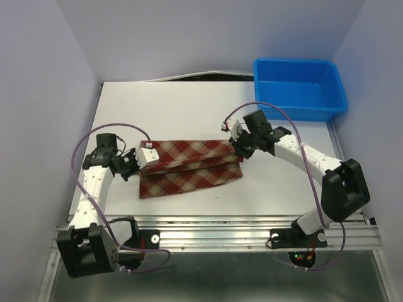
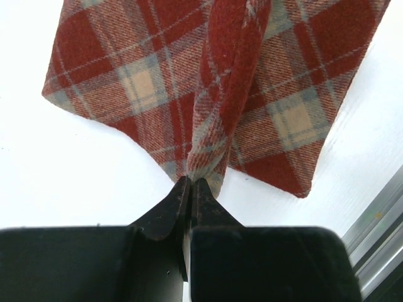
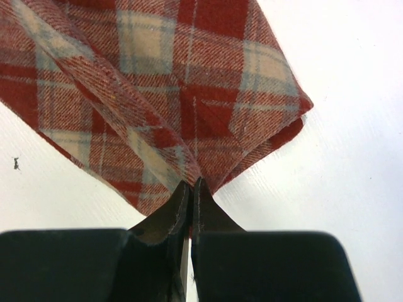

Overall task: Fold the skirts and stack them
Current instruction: Fold the skirt

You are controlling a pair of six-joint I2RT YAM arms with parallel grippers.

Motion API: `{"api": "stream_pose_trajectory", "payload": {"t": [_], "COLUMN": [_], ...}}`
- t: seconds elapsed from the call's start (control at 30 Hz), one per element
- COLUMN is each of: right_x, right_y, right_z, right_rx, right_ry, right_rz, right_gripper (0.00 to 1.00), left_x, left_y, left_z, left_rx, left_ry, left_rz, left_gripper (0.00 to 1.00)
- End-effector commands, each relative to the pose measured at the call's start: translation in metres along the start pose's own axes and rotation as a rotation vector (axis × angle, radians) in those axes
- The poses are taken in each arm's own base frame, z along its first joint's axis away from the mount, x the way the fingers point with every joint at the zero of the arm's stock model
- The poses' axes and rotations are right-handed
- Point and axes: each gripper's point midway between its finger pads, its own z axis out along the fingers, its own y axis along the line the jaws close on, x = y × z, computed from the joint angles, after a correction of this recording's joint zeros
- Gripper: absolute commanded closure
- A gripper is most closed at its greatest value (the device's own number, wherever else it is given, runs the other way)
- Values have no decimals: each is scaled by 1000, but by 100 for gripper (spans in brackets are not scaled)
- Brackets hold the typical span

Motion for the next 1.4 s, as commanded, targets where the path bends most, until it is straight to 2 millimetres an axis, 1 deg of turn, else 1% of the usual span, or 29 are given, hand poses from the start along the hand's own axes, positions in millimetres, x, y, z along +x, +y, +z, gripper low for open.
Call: {"api": "stream_pose_trajectory", "payload": {"t": [0.0,0.07,0.13,0.2,0.23,0.27,0.33,0.37,0.4,0.43,0.47,0.5,0.53,0.57,0.67,0.73,0.77,0.87,0.9,0.93,1.0,1.03,1.07,1.13,1.17,1.23,1.3,1.33,1.37], "right_x": [6,15,19,25,26,27,31,31,31,30,25,22,21,10,-7,-9,-7,0,10,17,27,35,38,43,51,60,73,79,86], "right_y": [5,8,14,18,25,29,34,34,34,34,33,32,32,31,30,37,40,51,55,61,66,69,69,70,71,71,71,70,71], "right_z": [-6,-5,-3,-4,-3,-2,-3,-4,-6,-9,-14,-18,-22,-31,-45,-48,-47,-42,-34,-31,-22,-14,-9,-1,6,13,21,24,26], "right_rx": [9,1,-12,-26,-46,-58,-75,-75,-70,-66,-54,-46,-41,-28,-20,-52,-67,-116,-136,-163,-186,-204,-208,-216,-219,-215,-213,-204,-208], "right_ry": [11,28,31,37,40,42,54,55,57,55,38,27,29,-1,-35,-37,-35,-13,24,50,95,131,146,161,188,215,260,282,302], "right_rz": [-21,-32,-42,-40,-47,-56,-50,-45,-41,-42,-38,-37,-29,-12,23,41,54,121,141,176,210,229,244,257,269,272,277,276,276], "right_gripper": [99,99,99,99,99,97,80,61,52,45,33,32,32,29,29,30,32,36,37,39,40,41,43,45,46,48,50,51,54], "left_x": [3,7,13,17,23,25,26,25,24,22,14,9,6,-2,-19,-24,-26,-20,-15,-8,3,7,18,27,35,47,55,57,63], "left_y": [-11,-20,-27,-30,-32,-32,-33,-36,-42,-46,-45,-46,-48,-45,-43,-41,-39,-32,-29,-30,-30,-27,-30,-29,-32,-37,-43,-44,-47], "left_z": [-12,-11,-8,-5,-2,-1,-1,-2,-5,-8,-13,-18,-23,-28,-39,-41,-40,-28,-21,-15,-4,1,8,15,17,24,28,29,31], "left_rx": [24,56,72,68,63,57,54,63,85,98,95,91,92,73,52,58,62,84,102,115,145,139,156,161,167,194,218,221,226], "left_ry": [29,32,46,56,69,73,78,73,72,66,43,28,22,1,-51,-66,-73,-50,-38,-10,28,41,81,111,142,188,220,229,251], "left_rz": [26,57,50,56,55,57,52,48,38,41,50,61,64,60,58,40,13,-42,-80,-97,-137,-141,-158,-164,-172,-187,-198,-199,-208], "left_gripper": [100,100,100,100,100,100,80,70,61,56,55,54,50,49,43,42,42,42,42,42,43,46,47,53,56,64,68,72,74]}}
